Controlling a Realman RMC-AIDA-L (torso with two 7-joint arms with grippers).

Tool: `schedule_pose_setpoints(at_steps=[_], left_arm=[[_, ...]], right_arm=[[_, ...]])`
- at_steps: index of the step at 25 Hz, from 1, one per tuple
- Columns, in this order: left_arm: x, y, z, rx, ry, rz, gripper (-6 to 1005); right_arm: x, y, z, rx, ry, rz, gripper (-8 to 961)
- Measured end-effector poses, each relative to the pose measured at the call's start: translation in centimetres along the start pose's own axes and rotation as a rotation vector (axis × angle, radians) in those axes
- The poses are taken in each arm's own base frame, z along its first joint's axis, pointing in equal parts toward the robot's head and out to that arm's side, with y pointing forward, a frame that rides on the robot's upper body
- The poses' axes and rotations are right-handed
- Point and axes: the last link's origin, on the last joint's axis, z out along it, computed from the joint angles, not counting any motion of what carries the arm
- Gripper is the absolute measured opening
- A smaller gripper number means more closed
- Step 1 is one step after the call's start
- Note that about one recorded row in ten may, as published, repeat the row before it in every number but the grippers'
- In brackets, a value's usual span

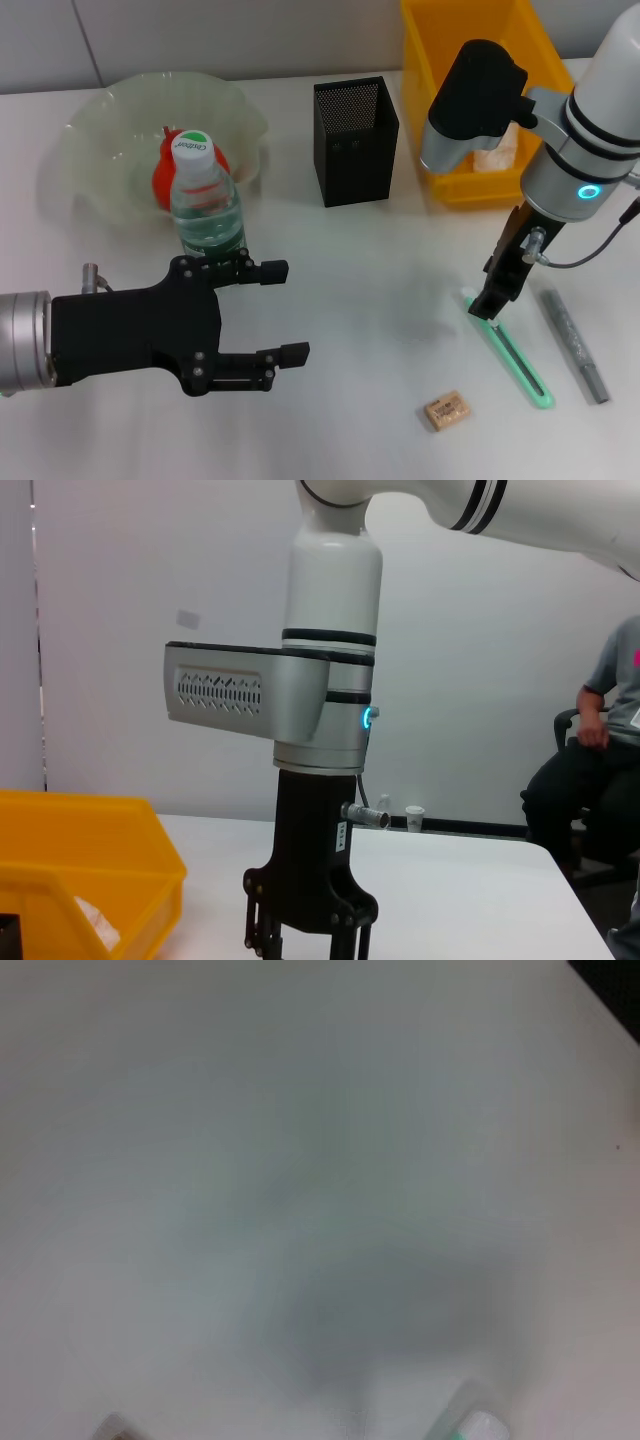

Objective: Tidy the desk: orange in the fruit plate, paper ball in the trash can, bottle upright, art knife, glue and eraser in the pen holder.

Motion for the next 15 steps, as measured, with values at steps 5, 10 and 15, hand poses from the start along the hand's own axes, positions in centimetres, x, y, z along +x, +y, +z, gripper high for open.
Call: schedule_pose_setpoints(at_steps=[5,10,15], left_arm=[[0.0,0.0,0.0,0.0,0.0,0.0,810],[0.0,0.0,0.0,-0.001,0.0,0.001,810],[0.1,-0.1,0.1,-0.003,-0.001,0.004,810]], right_arm=[[0.1,-0.2,0.4,0.002,-0.003,0.007,599],[0.3,-0.2,0.9,-0.003,0.002,0.018,598],[0.3,-0.2,1.1,-0.006,0.008,0.017,596]])
